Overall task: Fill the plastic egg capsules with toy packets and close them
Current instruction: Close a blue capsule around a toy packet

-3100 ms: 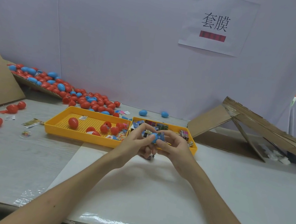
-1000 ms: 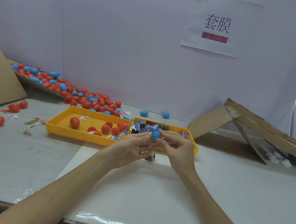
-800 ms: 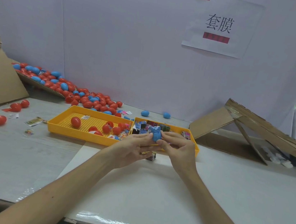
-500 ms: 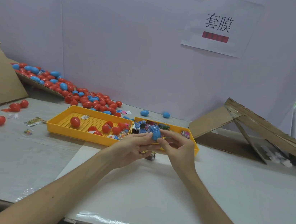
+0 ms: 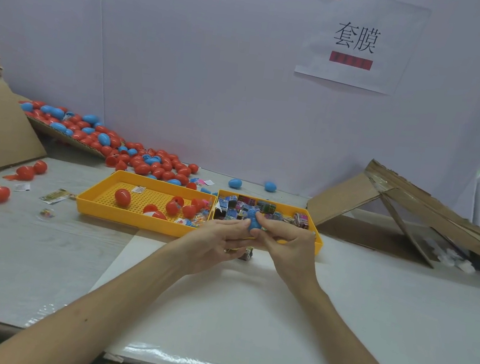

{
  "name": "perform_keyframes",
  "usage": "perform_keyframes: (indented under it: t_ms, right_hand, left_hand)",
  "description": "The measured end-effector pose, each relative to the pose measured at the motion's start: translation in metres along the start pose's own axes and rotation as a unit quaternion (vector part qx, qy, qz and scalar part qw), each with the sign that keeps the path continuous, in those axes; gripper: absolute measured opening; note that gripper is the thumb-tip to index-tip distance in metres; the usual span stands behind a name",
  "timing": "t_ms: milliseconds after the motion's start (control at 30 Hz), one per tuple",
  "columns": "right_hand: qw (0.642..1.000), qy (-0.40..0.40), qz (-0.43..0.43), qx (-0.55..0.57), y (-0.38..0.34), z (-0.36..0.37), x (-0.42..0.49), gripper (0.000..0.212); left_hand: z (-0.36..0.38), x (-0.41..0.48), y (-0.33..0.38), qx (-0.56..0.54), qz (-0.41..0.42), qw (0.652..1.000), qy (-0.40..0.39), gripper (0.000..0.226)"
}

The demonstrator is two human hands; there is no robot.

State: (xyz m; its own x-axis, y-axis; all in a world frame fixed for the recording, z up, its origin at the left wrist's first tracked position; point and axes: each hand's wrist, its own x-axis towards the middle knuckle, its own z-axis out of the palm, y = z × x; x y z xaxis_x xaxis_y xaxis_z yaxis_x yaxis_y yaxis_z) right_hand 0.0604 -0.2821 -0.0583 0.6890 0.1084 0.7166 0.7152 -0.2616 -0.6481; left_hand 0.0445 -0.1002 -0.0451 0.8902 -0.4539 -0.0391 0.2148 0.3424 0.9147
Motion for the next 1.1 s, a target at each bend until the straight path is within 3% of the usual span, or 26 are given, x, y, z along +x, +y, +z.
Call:
perform_keyframes:
  t_ms: [333, 1000, 1100]
  right_hand:
    - [0.998, 0.016, 0.061, 0.020, -0.0048, 0.0012, 0.0039, 0.047]
    - [0.994, 0.030, -0.053, -0.093, 0.0004, -0.0008, 0.0003, 0.032]
    - [0.996, 0.024, -0.036, -0.077, -0.0035, -0.0003, 0.0011, 0.034]
  left_hand:
    - [0.0016, 0.0001, 0.0024, -0.013, 0.008, 0.999, -0.037, 0.029]
    - [0.0048, 0.0006, -0.0018, 0.021, 0.015, 0.999, -0.048, 0.030]
    - [0.0060, 0.0003, -0.0011, 0.024, 0.021, 0.998, -0.056, 0.032]
